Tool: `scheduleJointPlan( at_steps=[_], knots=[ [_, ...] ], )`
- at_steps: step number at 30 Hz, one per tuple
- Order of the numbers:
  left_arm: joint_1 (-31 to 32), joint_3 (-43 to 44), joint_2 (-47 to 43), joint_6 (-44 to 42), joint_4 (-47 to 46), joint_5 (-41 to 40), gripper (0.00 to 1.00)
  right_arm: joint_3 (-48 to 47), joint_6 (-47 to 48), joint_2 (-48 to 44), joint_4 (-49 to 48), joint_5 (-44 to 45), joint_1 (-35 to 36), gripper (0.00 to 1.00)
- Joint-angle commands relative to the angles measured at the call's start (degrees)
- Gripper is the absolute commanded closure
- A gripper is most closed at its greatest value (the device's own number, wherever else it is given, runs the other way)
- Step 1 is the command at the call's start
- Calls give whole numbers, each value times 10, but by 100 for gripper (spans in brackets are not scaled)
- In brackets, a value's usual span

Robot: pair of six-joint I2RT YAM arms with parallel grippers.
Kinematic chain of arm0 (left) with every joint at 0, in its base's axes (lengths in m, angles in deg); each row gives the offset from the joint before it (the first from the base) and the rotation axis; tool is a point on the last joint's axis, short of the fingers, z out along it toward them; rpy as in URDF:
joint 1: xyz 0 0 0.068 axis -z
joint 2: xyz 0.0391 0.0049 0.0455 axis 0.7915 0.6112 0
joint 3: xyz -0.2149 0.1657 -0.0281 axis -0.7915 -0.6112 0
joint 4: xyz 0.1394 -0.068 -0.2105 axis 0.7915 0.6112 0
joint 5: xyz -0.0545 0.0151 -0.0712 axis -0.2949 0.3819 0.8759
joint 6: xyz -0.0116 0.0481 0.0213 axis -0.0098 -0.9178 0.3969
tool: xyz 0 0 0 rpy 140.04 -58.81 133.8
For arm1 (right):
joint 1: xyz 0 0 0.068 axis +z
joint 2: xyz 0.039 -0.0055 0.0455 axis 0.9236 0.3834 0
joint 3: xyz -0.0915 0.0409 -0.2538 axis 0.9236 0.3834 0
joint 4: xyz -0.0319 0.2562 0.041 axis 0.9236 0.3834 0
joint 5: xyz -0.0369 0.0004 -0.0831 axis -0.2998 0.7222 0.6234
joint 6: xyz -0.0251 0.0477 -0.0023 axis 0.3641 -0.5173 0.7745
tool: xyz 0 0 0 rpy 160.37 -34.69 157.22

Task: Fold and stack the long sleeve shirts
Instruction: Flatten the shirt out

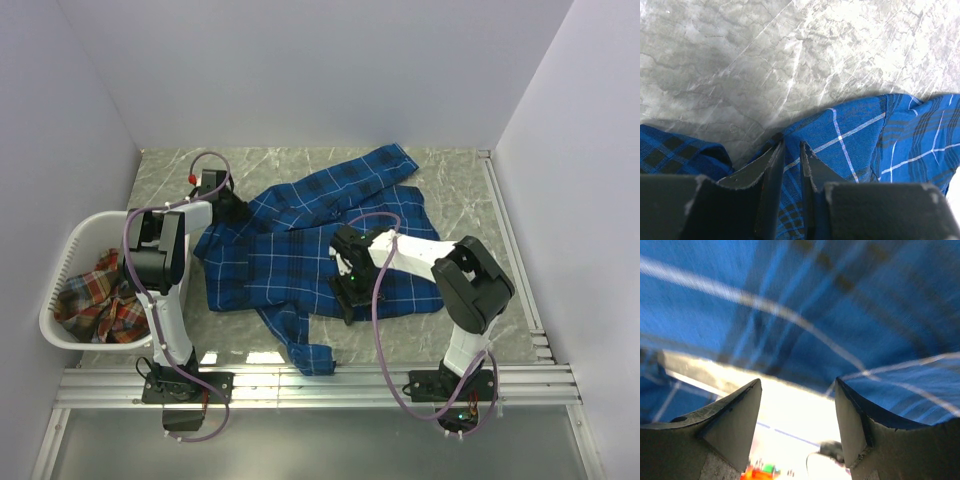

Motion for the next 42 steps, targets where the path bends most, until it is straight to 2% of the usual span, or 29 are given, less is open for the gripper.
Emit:
scheduleJointPlan(
  at_steps=[1, 5, 10, 13, 14, 21, 29, 33, 38, 42],
  knots=[
    [-5, 12, 12, -23, 26, -24, 74, 5, 23, 2, 68, -38, 5, 32],
    [-5, 14, 2, -36, 28, -17, 73, -9, 17, -18, 61, -4, 5, 30],
    [-3, 15, -50, -82, 35, -18, 65, -88, -8, -69, 34, 73, -19, 30],
    [-2, 20, -82, -107, 48, -24, 56, -106, -42, -85, 2, 114, -63, 30],
    [0, 21, -106, -113, 52, -26, 50, -105, -62, -88, -12, 118, -76, 30],
    [42, 2, -222, -176, 96, -53, 21, -12, -135, -108, -83, 106, -193, 30],
    [65, -60, -290, -185, 127, -44, 19, 107, -154, -121, -108, 84, -239, 31],
    [74, -86, -315, -193, 151, -40, 19, 128, -147, -111, -60, 62, -244, 31],
    [80, -119, -349, -201, 167, -39, 19, 166, -141, -150, -6, 84, -244, 30],
    [102, -112, -340, -235, 188, -36, 19, 143, -120, -179, 24, 83, -244, 30]
  ],
)
